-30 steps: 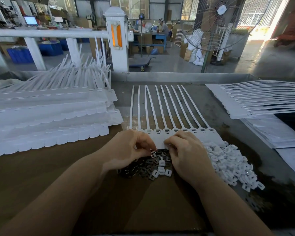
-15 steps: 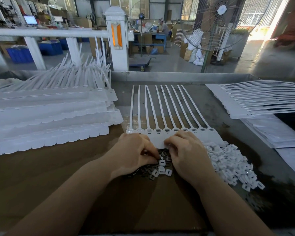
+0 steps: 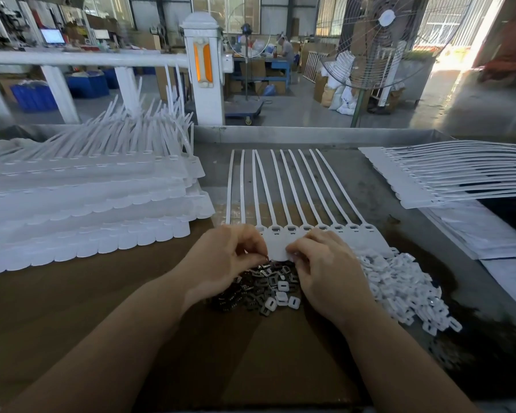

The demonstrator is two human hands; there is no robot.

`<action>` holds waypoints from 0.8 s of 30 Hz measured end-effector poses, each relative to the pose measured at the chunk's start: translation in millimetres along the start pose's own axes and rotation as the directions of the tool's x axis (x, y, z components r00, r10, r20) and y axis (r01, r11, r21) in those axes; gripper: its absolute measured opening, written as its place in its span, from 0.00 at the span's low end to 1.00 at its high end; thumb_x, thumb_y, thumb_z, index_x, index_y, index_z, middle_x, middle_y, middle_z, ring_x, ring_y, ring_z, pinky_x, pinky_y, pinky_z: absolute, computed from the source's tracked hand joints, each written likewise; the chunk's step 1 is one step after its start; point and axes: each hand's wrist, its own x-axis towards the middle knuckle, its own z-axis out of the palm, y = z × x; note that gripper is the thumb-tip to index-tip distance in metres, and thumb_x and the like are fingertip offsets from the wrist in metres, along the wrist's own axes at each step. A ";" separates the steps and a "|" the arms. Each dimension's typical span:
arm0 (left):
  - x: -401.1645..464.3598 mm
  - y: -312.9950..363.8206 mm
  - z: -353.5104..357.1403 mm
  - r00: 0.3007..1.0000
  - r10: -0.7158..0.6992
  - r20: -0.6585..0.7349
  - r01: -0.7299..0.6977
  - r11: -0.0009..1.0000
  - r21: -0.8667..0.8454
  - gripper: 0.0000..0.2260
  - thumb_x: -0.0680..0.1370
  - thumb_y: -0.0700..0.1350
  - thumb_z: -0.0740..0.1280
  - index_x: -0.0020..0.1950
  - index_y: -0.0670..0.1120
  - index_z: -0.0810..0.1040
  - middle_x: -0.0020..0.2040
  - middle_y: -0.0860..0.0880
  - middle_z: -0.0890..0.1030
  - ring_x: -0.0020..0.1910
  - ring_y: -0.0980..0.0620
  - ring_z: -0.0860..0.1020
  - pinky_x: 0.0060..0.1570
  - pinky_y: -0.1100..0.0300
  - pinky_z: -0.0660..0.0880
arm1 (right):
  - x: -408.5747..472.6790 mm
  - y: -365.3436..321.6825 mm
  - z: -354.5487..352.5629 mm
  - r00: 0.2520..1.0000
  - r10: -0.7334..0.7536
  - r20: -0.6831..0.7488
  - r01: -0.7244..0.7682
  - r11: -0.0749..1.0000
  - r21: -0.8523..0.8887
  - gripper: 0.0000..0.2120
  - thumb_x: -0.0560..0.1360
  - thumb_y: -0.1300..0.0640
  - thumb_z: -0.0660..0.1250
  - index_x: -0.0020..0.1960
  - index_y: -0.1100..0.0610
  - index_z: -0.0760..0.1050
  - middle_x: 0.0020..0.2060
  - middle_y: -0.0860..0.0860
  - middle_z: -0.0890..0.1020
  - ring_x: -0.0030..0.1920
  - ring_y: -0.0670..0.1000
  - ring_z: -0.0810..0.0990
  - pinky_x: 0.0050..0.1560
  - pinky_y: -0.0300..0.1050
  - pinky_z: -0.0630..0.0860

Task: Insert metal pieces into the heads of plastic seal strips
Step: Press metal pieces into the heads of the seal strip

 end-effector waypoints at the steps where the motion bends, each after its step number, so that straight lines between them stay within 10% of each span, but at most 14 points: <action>1: 0.7 -1.8 -1.0 0.999 -0.026 -0.024 0.024 0.998 -0.050 0.06 0.74 0.44 0.70 0.43 0.56 0.78 0.41 0.59 0.80 0.43 0.62 0.77 0.43 0.72 0.69 | 0.2 0.1 0.2 1.000 0.003 0.005 -0.003 1.000 -0.004 0.06 0.74 0.62 0.65 0.48 0.57 0.80 0.44 0.51 0.80 0.48 0.52 0.75 0.51 0.50 0.73; 8: 2.9 -9.9 -5.1 0.988 -0.114 -0.103 0.085 0.965 -0.250 0.10 0.75 0.39 0.69 0.40 0.54 0.79 0.37 0.59 0.81 0.39 0.67 0.78 0.41 0.78 0.70 | 0.4 -0.1 -0.4 0.999 0.009 0.039 -0.008 1.000 -0.014 0.08 0.75 0.61 0.63 0.51 0.56 0.80 0.47 0.50 0.79 0.50 0.51 0.74 0.54 0.49 0.72; 24: 23.1 -11.5 -7.5 0.960 -0.161 -0.228 0.132 0.982 -0.137 0.05 0.76 0.40 0.69 0.42 0.50 0.81 0.36 0.57 0.81 0.41 0.61 0.79 0.45 0.71 0.72 | 0.8 -1.6 -0.9 0.999 0.016 0.041 -0.015 1.000 -0.013 0.07 0.75 0.61 0.64 0.49 0.57 0.80 0.46 0.51 0.79 0.49 0.51 0.74 0.52 0.49 0.72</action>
